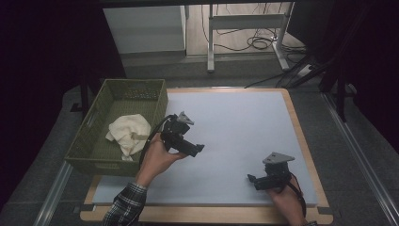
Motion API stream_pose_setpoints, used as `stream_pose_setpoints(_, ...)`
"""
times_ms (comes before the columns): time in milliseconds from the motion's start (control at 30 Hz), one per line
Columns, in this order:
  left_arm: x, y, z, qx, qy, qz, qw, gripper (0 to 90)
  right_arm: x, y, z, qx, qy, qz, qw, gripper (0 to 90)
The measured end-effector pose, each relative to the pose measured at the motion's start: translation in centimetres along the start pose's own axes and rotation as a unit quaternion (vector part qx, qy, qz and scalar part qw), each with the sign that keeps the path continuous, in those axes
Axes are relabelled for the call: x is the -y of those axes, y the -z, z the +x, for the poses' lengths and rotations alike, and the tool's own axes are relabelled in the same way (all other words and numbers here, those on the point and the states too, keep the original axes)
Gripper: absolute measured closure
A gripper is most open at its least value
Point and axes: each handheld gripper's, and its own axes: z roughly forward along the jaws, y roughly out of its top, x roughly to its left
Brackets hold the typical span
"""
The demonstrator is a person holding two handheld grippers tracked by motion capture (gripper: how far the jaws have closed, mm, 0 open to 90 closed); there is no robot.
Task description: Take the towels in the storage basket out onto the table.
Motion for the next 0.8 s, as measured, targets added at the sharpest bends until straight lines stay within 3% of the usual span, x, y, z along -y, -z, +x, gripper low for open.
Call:
stream_pose_setpoints(133,-0.4,0.6,1.1,0.0,0.003,-0.002,1.0,0.9,0.0,0.0,0.0,0.0,0.0,0.0,1.0,2.2)
stream_pose_setpoints(467,-0.7,1.9,3.6,-0.027,0.009,0.0,0.9996,1.2,0.0,0.0,0.0,0.0,-0.001,0.0,1.0,2.2)
stream_pose_setpoints(633,-0.6,2.9,5.5,-0.045,0.033,0.001,0.9985,1.2,0.0,0.0,0.0,0.0,0.0,0.0,1.0,2.2)
stream_pose_setpoints(800,-0.4,3.7,6.9,-0.061,0.038,0.003,0.9974,1.6,0.0,0.0,0.0,0.0,0.0,0.0,1.0,2.2)
